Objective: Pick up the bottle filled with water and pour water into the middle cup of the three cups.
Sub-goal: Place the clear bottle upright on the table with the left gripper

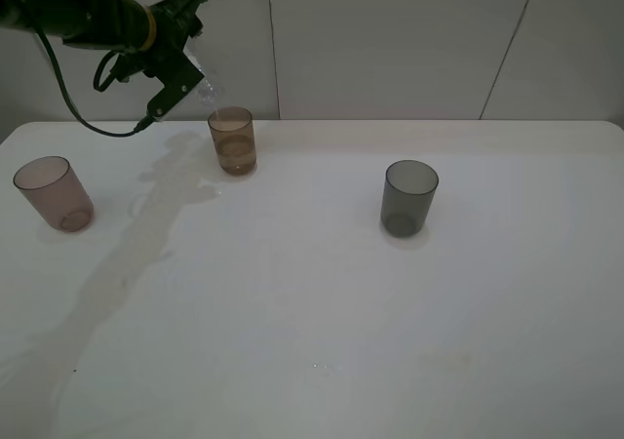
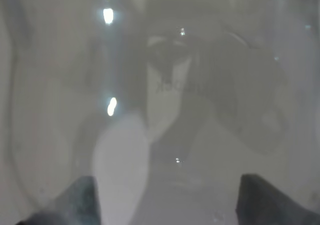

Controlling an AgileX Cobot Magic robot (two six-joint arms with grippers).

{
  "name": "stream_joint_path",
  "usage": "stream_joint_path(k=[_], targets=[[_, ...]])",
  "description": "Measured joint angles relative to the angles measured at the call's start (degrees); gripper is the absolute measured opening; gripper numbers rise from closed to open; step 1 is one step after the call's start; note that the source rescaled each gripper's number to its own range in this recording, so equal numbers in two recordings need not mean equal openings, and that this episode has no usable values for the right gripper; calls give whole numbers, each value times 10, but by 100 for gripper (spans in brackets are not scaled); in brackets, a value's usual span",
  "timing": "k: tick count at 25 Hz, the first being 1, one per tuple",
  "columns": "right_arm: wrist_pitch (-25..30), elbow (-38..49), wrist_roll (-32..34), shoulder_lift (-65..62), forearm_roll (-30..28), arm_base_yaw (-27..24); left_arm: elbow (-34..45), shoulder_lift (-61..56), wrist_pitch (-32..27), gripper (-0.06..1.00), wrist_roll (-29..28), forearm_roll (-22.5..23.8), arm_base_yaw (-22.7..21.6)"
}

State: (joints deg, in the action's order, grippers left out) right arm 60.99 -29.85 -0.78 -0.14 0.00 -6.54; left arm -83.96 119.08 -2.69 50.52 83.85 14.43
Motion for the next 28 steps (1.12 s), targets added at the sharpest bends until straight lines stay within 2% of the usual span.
stream_joint_path(k=[5,12,16,23,25,28], targets=[[0,0,0,0,0,0,0,0,2,1,-17,44,0],[0,0,0,0,0,0,0,0,5,1,-108,118,0],[0,0,0,0,0,0,0,0,7,1,-124,132,0],[0,0,0,0,0,0,0,0,9,1,-138,127,0],[0,0,0,0,0,0,0,-1,15,1,-146,104,0],[0,0,0,0,0,0,3,-9,27,1,-150,30,2]])
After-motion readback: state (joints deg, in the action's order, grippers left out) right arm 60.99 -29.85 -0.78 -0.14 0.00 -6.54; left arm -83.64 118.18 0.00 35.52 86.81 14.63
